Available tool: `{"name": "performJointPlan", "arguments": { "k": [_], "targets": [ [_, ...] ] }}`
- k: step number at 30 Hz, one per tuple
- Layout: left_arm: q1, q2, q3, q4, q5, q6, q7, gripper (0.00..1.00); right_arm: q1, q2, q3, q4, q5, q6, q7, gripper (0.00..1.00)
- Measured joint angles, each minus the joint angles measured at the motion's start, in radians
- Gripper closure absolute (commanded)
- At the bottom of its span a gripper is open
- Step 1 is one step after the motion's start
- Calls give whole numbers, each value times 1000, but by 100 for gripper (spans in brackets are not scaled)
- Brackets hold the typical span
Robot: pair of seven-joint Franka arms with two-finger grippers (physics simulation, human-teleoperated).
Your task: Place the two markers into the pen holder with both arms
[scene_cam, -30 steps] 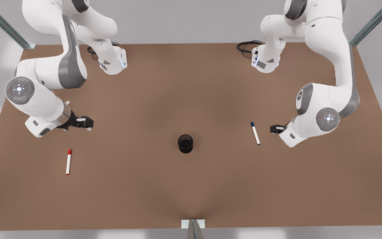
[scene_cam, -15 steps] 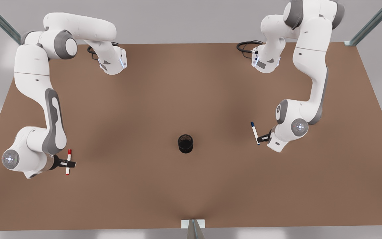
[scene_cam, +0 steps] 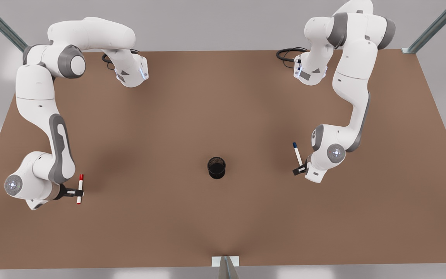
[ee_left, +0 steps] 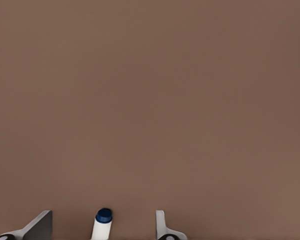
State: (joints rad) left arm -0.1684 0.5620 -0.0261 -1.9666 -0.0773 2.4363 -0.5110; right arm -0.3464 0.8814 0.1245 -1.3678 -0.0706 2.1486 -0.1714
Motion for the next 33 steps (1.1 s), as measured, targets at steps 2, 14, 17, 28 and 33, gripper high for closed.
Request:
{"name": "performJointPlan", "arguments": {
  "k": [2, 14, 17, 28, 33],
  "targets": [
    [0, -2, 0, -9, 0, -1, 5, 0, 17, 3, 1, -22, -20, 20, -19, 19],
    [-4, 10, 0, -16, 3, -6, 53, 33, 27, -7, 6, -70, -97, 96, -79, 63],
    [-5, 10, 0, -15, 5, -6, 62, 44, 27, -7, 6, -70, -99, 100, -88, 67],
    [-5, 8, 0, -16, 7, -7, 89, 63, 15, -127, 81, -70, -95, 57, -120, 73],
    [-5, 8, 0, -16, 13, -8, 91, 77, 13, -262, 219, -67, -92, -55, -114, 73]
  ]
}}
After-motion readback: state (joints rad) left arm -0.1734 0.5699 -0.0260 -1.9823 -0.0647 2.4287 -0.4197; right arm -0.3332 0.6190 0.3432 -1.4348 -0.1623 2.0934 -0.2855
